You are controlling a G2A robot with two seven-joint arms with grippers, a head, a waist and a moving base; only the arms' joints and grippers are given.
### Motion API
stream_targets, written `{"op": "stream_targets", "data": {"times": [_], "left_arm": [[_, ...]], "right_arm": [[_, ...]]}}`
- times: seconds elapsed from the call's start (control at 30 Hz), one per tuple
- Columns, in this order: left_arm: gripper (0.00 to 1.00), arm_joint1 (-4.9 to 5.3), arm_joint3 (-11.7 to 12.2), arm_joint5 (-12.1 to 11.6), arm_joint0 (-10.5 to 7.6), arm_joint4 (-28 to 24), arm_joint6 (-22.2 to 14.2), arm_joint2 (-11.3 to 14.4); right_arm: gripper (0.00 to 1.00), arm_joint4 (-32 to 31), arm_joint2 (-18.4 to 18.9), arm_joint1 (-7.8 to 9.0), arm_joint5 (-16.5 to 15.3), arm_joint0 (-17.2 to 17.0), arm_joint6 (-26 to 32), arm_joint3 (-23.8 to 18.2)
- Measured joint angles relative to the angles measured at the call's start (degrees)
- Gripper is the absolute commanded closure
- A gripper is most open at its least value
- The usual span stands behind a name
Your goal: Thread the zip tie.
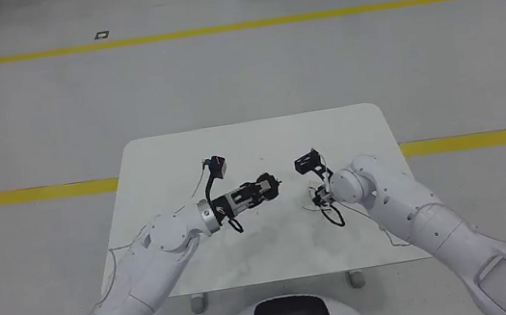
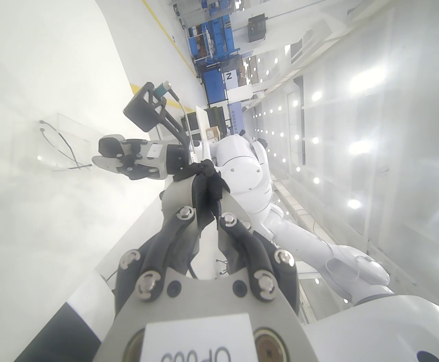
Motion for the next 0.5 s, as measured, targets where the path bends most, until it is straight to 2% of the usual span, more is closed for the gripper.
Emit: {"op": "stream_targets", "data": {"times": [0.5], "left_arm": [[1.0, 0.0, 0.0, 0.0, 0.0, 0.0, 0.0, 0.0]], "right_arm": [[0.93, 1.0, -3.8, -4.03, -1.0, 3.2, -4.5, 10.5]]}}
